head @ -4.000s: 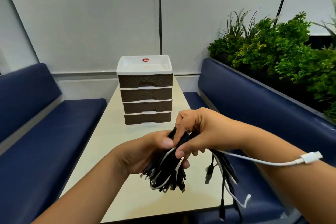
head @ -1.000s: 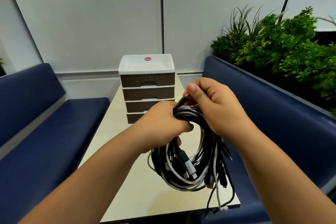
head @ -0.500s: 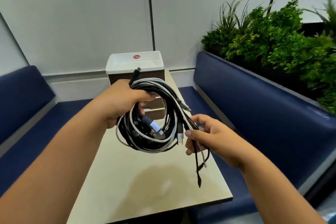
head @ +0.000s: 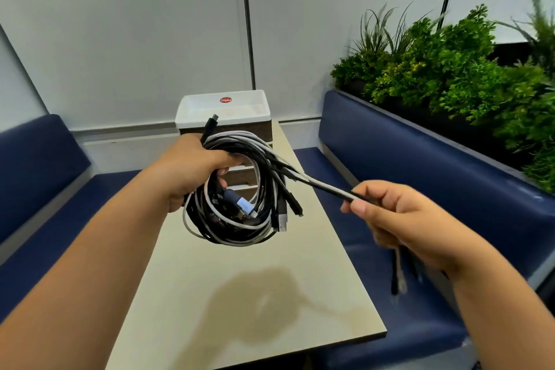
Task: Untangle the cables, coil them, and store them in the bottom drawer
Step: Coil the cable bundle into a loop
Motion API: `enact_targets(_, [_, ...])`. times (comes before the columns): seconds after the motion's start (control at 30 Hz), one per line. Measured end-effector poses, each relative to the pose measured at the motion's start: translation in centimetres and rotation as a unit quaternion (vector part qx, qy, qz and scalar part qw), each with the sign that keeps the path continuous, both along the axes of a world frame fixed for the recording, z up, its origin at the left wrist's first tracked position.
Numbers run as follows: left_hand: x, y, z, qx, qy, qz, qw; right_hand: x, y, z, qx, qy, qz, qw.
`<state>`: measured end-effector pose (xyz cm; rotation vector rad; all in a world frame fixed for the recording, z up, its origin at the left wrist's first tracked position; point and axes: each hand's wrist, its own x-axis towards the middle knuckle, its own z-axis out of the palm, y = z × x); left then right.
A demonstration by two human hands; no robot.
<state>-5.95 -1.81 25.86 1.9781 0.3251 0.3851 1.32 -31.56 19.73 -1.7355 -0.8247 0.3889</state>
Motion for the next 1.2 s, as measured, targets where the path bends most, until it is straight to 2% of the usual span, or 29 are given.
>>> enact_targets(0.07, [0.0, 0.2, -0.2, 0.01, 0.006, -0.007, 1.0, -0.2, 0.1, 1.1, -0.078, -0.2, -0.104, 0.971])
enact_targets(0.1, [0.1, 0.3, -0.2, 0.009, 0.01, -0.01, 1.0, -0.2, 0.2, 1.5, -0.082, -0.244, -0.123, 0.958])
enact_targets(0.13, [0.2, 0.4, -0.3, 0.003, 0.013, -0.013, 1.0, -0.2, 0.2, 1.8, -0.077, -0.245, -0.117, 0.959])
enact_targets(0.23, [0.3, 0.4, -0.2, -0.01, 0.011, -0.019, 1.0, -0.2, 0.0, 2.6, -0.064, -0.135, -0.034, 0.988])
enact_targets(0.27, [0.4, 0.4, -0.1, -0.007, 0.008, -0.02, 1.0, -0.2, -0.2, 2.8, -0.09, -0.136, -0.023, 0.986])
enact_targets(0.33, [0.4, 0.4, 0.0, 0.006, 0.005, -0.021, 1.0, -0.1, -0.3, 3.0, -0.151, -0.199, -0.024, 0.968])
enact_targets(0.4, [0.3, 0.5, 0.0, 0.017, 0.005, -0.027, 0.999, 0.1, -0.2, 3.2, -0.186, -0.339, -0.05, 0.921])
enact_targets(0.47, [0.1, 0.7, 0.1, 0.03, 0.006, -0.042, 0.999, 0.8, -0.2, 3.2, -0.221, -0.506, -0.083, 0.83])
enact_targets(0.5, [0.0, 0.7, 0.2, 0.038, 0.004, -0.052, 0.998, 1.3, -0.2, 3.2, -0.237, -0.542, -0.1, 0.8])
enact_targets(0.53, [-0.2, 0.7, 0.3, 0.045, 0.0, -0.063, 0.997, 1.8, -0.3, 3.2, -0.25, -0.546, -0.12, 0.791])
enact_targets(0.63, [-1.2, 0.0, 0.8, 0.08, -0.006, -0.112, 0.991, 2.7, -0.3, 3.5, -0.245, -0.496, -0.167, 0.816])
enact_targets(0.73, [-2.2, -1.1, 1.1, 0.09, 0.003, -0.164, 0.982, 3.3, 0.2, 3.1, -0.165, -0.436, -0.23, 0.854])
enact_targets(0.83, [-2.9, -2.4, 1.1, 0.08, 0.009, -0.204, 0.976, 3.0, 1.8, 2.5, -0.016, -0.233, -0.259, 0.937])
enact_targets(0.9, [-3.1, -3.2, 1.3, 0.07, 0.013, -0.22, 0.973, 2.5, 3.5, 2.0, 0.074, -0.124, -0.214, 0.966])
enact_targets(0.97, [-3.0, -3.9, 1.3, 0.062, 0.009, -0.241, 0.968, 1.3, 5.0, 1.9, 0.149, -0.056, -0.145, 0.977])
enact_targets(1.1, [-3.0, -4.8, 1.3, 0.05, 0.013, -0.248, 0.967, -0.6, 6.5, 2.4, 0.211, -0.008, 0.02, 0.977])
enact_targets(1.2, [-2.9, -4.9, 1.2, 0.037, 0.016, -0.241, 0.97, -0.9, 6.8, 2.6, 0.241, 0.08, 0.064, 0.965])
